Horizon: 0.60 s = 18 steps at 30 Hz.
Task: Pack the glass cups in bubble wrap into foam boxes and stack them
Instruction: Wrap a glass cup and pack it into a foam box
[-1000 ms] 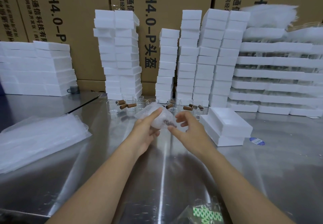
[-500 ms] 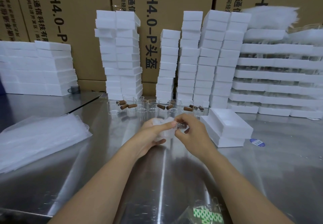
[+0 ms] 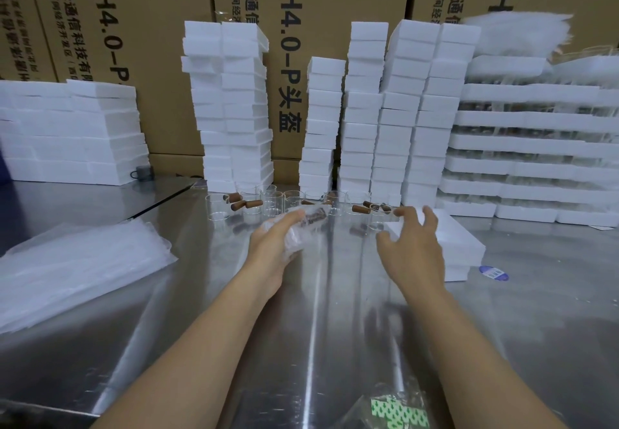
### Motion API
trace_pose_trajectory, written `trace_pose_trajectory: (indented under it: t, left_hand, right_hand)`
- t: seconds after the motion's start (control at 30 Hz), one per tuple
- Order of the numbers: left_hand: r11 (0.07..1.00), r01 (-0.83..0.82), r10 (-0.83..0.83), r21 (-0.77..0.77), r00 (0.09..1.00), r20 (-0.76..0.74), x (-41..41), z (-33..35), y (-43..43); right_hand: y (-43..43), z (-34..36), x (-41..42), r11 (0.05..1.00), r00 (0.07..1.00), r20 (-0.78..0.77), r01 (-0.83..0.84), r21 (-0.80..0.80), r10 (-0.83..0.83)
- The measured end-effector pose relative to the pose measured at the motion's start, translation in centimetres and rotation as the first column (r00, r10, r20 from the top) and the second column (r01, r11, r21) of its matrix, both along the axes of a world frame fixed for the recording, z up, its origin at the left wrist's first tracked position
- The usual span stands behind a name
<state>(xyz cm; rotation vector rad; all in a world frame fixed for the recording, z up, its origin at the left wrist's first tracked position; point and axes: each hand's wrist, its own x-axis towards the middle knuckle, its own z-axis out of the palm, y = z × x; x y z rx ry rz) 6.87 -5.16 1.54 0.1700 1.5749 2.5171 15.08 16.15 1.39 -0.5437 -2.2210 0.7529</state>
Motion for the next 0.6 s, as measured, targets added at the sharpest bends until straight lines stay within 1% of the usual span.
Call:
trace_pose_trajectory:
  t: [0.07, 0.13, 0.2, 0.27, 0.33, 0.43, 0.5, 0.6]
  left_hand:
    - [0.996, 0.005, -0.013, 0.093, 0.996, 0.092, 0.2, 0.4, -0.2]
    - [0.986, 0.017, -0.050, 0.168, 0.979, 0.195, 0.2, 0.7, -0.5]
    - [0.981, 0.016, -0.069, 0.191, 0.959, 0.274, 0.0, 0.7, -1.0]
    - [0.975, 0.045, -0.108, 0.219, 0.951, 0.288, -0.1, 0.7, -1.2]
    - [0.968, 0.077, -0.141, 0.241, 0.954, 0.264, 0.1, 0.6, -1.3]
    - [0.965, 0.101, -0.143, 0.243, 0.976, 0.162, 0.3, 0.7, -1.1]
    - [0.968, 0.127, -0.141, 0.216, 0.989, 0.050, 0.7, 1.0, -1.0]
    - [0.981, 0.063, -0.060, 0.184, 0.998, -0.019, 1.2, 1.4, -1.1]
  right_hand:
    - [0.5, 0.1, 0.2, 0.998, 0.991, 0.116, 0.065, -0.025, -0.061]
    - [0.8, 0.2, 0.2, 0.996, 0.977, 0.203, 0.080, -0.049, -0.068]
    - [1.0, 0.2, 0.3, 0.995, 0.974, 0.215, 0.080, -0.055, -0.066]
    - [1.1, 0.1, 0.3, 0.995, 0.985, 0.160, 0.078, -0.060, -0.068]
    - [0.9, 0.2, 0.3, 0.998, 0.996, 0.075, 0.042, -0.055, -0.038]
    - [0.1, 0.4, 0.3, 0.998, 0.996, -0.052, -0.070, -0.005, 0.070]
    - [-0.8, 0.5, 0.2, 0.989, 0.986, -0.086, -0.141, 0.039, 0.144]
    - [-2.1, 0.4, -0.2, 0.969, 0.964, -0.102, -0.240, 0.061, 0.245]
